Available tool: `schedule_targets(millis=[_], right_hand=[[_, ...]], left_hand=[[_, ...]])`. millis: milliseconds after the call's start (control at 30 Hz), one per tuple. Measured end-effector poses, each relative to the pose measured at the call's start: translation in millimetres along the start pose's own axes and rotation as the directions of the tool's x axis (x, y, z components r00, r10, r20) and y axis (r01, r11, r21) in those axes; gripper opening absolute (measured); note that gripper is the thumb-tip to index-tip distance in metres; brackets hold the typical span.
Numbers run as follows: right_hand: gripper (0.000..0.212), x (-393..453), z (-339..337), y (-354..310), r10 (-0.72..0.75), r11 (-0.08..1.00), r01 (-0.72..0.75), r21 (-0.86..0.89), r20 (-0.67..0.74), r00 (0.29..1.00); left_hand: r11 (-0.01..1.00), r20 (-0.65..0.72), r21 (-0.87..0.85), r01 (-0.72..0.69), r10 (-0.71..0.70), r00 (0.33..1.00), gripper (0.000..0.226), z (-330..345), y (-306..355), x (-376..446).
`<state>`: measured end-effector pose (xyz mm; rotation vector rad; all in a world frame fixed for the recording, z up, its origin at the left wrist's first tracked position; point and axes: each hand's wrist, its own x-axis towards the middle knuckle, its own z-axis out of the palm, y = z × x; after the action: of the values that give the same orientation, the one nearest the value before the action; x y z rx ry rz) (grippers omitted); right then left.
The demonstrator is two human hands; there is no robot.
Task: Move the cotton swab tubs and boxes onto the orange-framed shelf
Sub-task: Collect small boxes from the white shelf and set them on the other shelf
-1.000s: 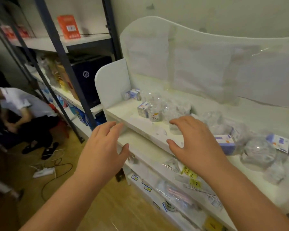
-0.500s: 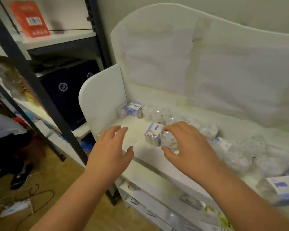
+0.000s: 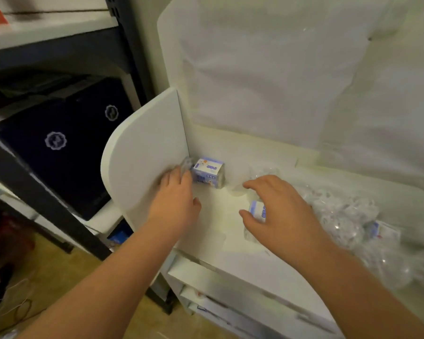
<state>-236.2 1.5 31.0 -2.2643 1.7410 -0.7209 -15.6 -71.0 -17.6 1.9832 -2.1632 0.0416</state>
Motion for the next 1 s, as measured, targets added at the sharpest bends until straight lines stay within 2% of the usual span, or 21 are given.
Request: schedule_targets(millis=[100, 267, 400, 500, 633, 833, 1000], right_hand=[[0.046, 5, 3, -4, 0.024, 1.0, -0.024, 0.0, -0.008, 1.0], [0.046, 11, 9, -2, 0.04, 0.999, -0.04, 0.012, -0.018, 0.999], [0.044, 10, 15, -2, 0.051, 0.999, -0.05, 0.012, -0.002, 0.999], [0.044, 11, 18, -2, 0.044, 0.999, -0.043, -0.003, 0.007, 0.999], [0.044, 16, 17, -3, 0.037, 0.999, -0.037, -0.03, -0.001, 0.999], [0.045, 52, 14, -15, -0.036, 0.993, 0.038, -0.11, 0.019, 0.999], [0.045, 110, 38, -33, -0.118, 0.948, 0.154, -0.279, 0.143, 0.983]], left_hand=[[0.993, 0.04, 0.116, -0.013, 0.008, 0.999, 0.079, 15, -6, 13], [0.961, -0.066, 0.276, 0.019, -0.001, 0.998, 0.054, 13, -6, 25], [0.933, -0.06, 0.359, 0.002, 0.021, 0.998, 0.035, 9, -2, 27], [0.961, -0.022, 0.278, -0.008, 0.015, 1.0, 0.029, 8, -4, 25], [0.993, 0.041, 0.108, 0.044, -0.049, 0.998, 0.026, 0, -6, 16], [0.997, 0.0, 0.069, 0.029, -0.029, 1.0, 0.019, -22, -11, -15], [0.997, -0.076, -0.082, 0.005, -0.011, 0.997, 0.014, -41, -14, -38]])
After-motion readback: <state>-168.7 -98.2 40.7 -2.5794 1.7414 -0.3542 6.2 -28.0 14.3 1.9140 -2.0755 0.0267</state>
